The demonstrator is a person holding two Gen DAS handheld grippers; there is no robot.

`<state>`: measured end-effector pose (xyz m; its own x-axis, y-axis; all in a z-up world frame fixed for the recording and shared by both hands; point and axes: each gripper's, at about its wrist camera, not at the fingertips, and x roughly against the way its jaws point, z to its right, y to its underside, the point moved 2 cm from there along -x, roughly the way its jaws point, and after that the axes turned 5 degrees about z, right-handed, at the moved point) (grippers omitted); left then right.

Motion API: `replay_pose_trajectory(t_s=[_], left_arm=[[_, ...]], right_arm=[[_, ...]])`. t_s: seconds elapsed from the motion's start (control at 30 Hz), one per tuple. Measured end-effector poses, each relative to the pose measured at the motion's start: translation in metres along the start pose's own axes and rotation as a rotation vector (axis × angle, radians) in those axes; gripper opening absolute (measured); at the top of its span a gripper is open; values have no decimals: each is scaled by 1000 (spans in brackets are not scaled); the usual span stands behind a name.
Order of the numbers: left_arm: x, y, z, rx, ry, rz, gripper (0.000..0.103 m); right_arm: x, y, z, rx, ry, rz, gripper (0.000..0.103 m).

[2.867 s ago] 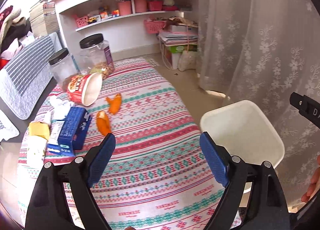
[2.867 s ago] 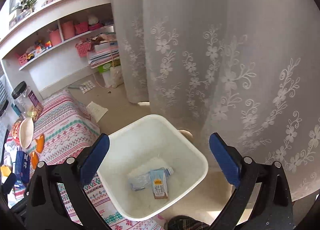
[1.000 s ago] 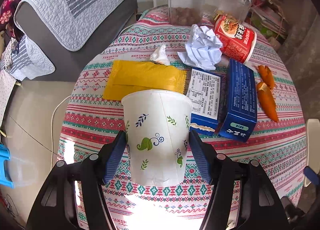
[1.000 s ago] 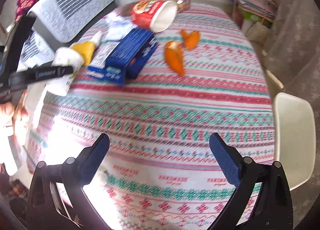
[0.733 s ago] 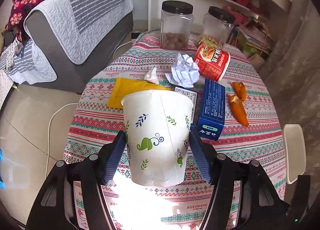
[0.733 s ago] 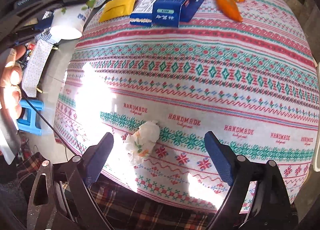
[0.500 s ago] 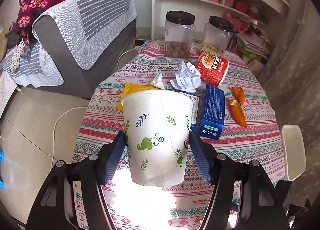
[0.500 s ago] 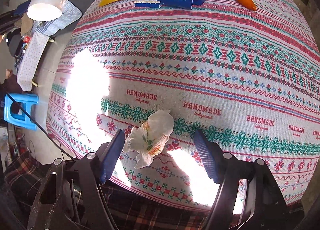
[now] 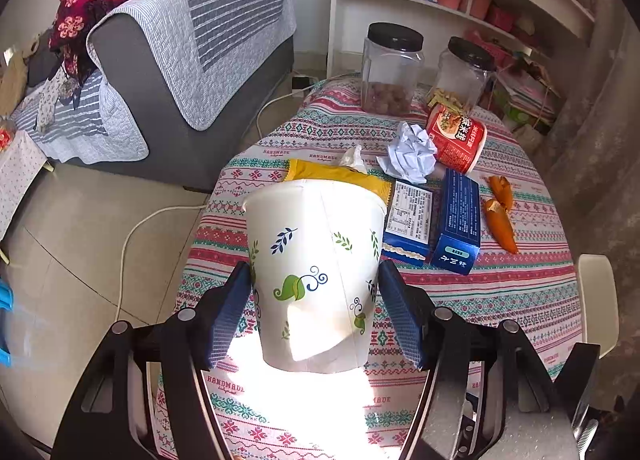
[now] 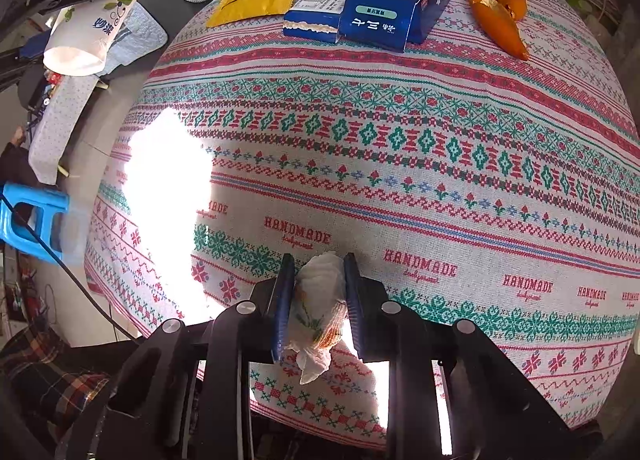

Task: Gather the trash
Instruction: 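Grasp the paper cup with the left tool while the right tool grasps crumpled tissue, then carry the cup and tissue to the white bin and release both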

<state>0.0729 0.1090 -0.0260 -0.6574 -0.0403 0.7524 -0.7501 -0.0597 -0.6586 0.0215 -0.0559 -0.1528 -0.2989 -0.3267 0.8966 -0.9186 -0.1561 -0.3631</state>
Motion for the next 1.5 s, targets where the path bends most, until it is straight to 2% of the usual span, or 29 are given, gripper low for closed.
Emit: replay_pose_trajectory(t_s=[0.4,0.53,0.73,0.87,1.0,1.13,1.5], left_arm=[[5,-13,12,15,39,32,64],[9,-23,18,31,54,63,64],[10,-32,22,65,71,88,64],[12,-36,34,49,50,120,65],[14,-35,53,7,12,167,65],[17,-34,80,-55,-18,229,65],[25,-35,165,-130,100,315,65]], right_arm=[[31,-30,19,-32,26,110,24],[59,-47,34,-68,25,174,24],[102,-78,51,-52,63,292,24],[119,-89,68,-62,82,381,24],[128,-94,86,-82,117,477,24],[134,-99,108,-129,129,507,24],[170,-92,164,-147,284,613,24]])
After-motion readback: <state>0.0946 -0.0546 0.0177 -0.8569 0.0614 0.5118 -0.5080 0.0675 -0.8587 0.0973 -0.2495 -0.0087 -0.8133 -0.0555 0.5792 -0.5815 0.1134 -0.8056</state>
